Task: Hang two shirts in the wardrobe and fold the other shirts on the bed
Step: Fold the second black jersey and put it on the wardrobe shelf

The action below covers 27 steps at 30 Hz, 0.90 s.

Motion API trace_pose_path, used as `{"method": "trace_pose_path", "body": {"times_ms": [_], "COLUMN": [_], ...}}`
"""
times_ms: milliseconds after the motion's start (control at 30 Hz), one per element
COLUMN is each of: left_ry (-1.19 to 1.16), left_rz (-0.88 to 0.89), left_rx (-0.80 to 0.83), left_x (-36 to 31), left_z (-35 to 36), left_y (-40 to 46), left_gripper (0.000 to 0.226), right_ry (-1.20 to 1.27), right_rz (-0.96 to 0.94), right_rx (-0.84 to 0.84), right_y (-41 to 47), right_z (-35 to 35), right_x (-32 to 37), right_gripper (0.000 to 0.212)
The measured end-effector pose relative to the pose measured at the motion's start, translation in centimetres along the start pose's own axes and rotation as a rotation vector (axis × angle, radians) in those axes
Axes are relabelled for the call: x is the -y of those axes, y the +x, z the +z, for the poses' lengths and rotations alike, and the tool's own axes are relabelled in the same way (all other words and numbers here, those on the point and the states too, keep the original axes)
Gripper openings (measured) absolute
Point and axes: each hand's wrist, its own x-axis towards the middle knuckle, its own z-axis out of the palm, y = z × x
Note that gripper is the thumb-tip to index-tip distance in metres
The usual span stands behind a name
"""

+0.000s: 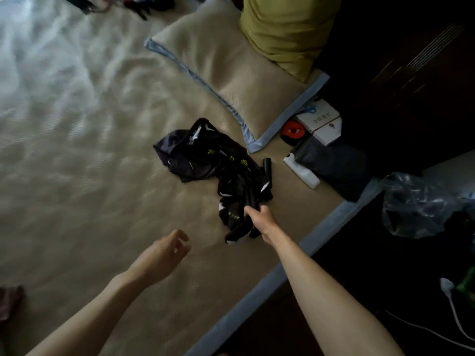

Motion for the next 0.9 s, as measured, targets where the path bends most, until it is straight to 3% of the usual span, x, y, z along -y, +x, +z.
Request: {"method": "trace_pose_path", "body": {"times_ms": [133, 267, 367, 433, 533, 600, 700, 767, 833, 900], "left_ry": [-0.084, -0.331, -0.519, -0.519, -0.673, -0.859, -1.000, -1.042, -0.956, -0.840], "left_rz": [0.045, 0.217, 0.391, 0.472, 0.614, 0.642, 0.650, 0.638, 0.633, 0.645], "left_rx": [-0.123, -0.259, -0.216, -0.178, 0.090, 0.305, 0.461, 0.479, 0.428, 0.321], "left_x": [-2.2, -6.8, -11.1, -13.8, -16.4, -17.3, -17.8, -17.6, -17.3, -17.2], "left_z": [-6.4, -14.0, -20.1, -23.9, -27.6, -28.9, -30.6, -31.8, -33.0, -33.8], "left_y": [-2.5, -6.3, -11.3, -15.2, -20.2, -23.1, -26.5, -28.3, -29.9, -31.8], "left_gripper": [0.013, 0.039, 0.071, 0.083, 0.092, 0.085, 0.048, 0.021, 0.021, 0.023], "right_ry": [-0.067, -0.330, -0.508, -0.617, -0.608, -0.515, -0.604, -0.731, -0.819, -0.896], "right_rz": [-0.245, -0.427, -0.535, -0.575, -0.647, -0.590, -0.653, -0.750, -0.780, -0.826], "right_rx": [0.199, 0.392, 0.469, 0.479, 0.539, 0.538, 0.444, 0.442, 0.442, 0.432], "right_y": [-7.6, -18.4, -27.8, -33.9, -41.8, -45.4, -48.7, -51.1, -53.3, -54.8], "right_z": [-0.3, -2.2, -3.3, -3.3, -2.9, -2.6, -2.0, -1.5, -1.2, -0.8], "right_x": [7.7, 17.4, 24.2, 27.9, 31.6, 33.0, 34.7, 35.5, 36.3, 37.0], "right_gripper": [0.013, 0.036, 0.036, 0.022, 0.021, 0.033, 0.044, 0.033, 0.025, 0.030]}}
